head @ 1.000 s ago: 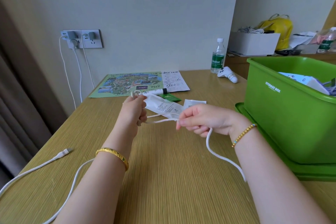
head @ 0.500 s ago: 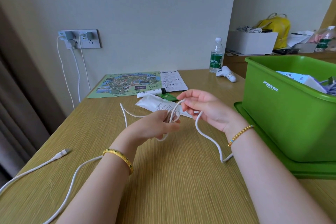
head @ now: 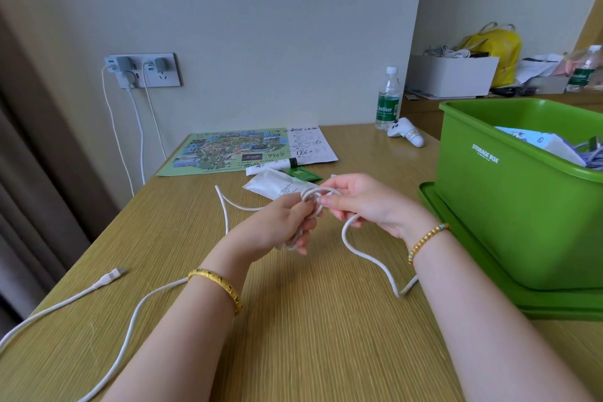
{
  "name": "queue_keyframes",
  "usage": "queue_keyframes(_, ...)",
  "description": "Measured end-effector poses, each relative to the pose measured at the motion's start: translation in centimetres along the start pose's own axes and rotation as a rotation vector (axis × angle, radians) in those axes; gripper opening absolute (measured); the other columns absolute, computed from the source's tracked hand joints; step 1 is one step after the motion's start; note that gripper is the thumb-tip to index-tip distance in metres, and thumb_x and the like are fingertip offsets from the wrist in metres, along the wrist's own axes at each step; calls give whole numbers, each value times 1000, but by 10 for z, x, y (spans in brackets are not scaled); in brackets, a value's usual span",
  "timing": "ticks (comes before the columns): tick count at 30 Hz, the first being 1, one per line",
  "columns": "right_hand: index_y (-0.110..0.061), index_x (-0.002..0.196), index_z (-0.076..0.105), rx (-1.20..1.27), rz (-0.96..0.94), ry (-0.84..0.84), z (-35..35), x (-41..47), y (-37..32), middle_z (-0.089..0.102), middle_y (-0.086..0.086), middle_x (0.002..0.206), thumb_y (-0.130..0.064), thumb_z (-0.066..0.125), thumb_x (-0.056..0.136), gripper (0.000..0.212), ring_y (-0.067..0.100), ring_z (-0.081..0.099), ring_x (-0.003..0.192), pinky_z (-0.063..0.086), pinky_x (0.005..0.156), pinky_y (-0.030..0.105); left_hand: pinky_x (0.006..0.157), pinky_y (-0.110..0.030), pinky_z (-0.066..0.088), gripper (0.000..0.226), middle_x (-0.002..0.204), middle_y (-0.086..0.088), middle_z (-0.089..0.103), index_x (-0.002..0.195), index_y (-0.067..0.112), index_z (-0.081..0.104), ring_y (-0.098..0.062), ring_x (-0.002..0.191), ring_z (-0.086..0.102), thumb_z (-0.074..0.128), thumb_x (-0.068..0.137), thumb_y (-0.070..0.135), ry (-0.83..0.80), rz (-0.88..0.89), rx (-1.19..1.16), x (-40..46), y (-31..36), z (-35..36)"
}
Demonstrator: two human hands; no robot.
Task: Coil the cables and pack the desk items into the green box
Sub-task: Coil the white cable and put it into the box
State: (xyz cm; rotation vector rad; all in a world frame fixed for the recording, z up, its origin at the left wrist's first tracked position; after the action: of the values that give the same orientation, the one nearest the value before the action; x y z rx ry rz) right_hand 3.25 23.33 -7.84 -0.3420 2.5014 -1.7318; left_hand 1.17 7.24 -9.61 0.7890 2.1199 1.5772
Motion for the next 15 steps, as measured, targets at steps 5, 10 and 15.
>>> queue_keyframes(5,-6,93,63,-34,6,67,0,2,2,49,-6,53,-20,58,91,15,3,33,38,25,38,16,50,-25,36,28,68,-5,50,78,16,45,-15,49,50,36,99,31,23,18,70,1,-3,-1)
queue_keyframes(10,-9,84,66,53,-6,200,-7,3,0,49,-6,51,-18,59,90,13,4,35,39,28,36,16,42,-16,36,35,53,6,41,75,16,52,-8,42,43,34,100,33,35,52,26,2,-1,-4)
queue_keyframes(15,-18,89,66,3,57,-5,-13,-5,-1,49,-4,63,-12,54,92,14,5,47,54,44,49,19,47,-20,43,35,51,9,43,72,16,48,-8,46,44,34,100,33,132,102,-210,3,1,-12)
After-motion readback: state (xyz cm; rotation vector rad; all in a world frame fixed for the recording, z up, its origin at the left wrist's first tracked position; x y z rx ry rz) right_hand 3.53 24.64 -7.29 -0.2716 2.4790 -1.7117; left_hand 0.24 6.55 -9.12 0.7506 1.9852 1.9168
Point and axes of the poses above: each hand's wrist, its own x-axis towards the middle knuckle, its own z-axis out of the palm, y = z × x, the point moved 1 cm from there along x, towards the middle knuckle
